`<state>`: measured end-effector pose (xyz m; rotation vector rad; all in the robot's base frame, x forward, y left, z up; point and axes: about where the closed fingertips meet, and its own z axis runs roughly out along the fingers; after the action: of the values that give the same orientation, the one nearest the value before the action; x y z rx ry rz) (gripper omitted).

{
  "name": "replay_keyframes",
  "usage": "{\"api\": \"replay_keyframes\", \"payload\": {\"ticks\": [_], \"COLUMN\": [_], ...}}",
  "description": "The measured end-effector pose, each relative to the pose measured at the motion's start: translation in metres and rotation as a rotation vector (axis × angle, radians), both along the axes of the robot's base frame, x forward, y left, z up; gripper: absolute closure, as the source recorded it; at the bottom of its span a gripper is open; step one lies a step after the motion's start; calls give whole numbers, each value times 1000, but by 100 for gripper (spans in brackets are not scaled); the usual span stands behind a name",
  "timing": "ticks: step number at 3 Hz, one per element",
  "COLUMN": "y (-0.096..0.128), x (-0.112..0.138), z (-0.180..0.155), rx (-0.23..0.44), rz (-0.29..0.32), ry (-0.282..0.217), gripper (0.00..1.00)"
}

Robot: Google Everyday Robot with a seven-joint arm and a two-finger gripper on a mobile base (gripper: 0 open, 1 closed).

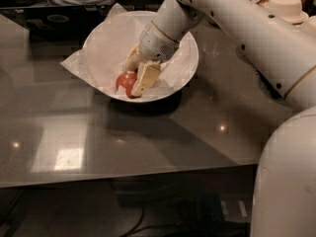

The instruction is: Pick apple from white bowl

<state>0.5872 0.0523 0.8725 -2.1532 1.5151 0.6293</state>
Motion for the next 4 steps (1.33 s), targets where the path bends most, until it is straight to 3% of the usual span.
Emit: {"api": "replay_keyframes", "payload": {"ticks": [3,4], "y": [9,9], "x": [4,4], "z": [-16,-16], "rx": [-26,-26], "rz": [16,16], "ry": [10,10], "gripper": [45,64]}}
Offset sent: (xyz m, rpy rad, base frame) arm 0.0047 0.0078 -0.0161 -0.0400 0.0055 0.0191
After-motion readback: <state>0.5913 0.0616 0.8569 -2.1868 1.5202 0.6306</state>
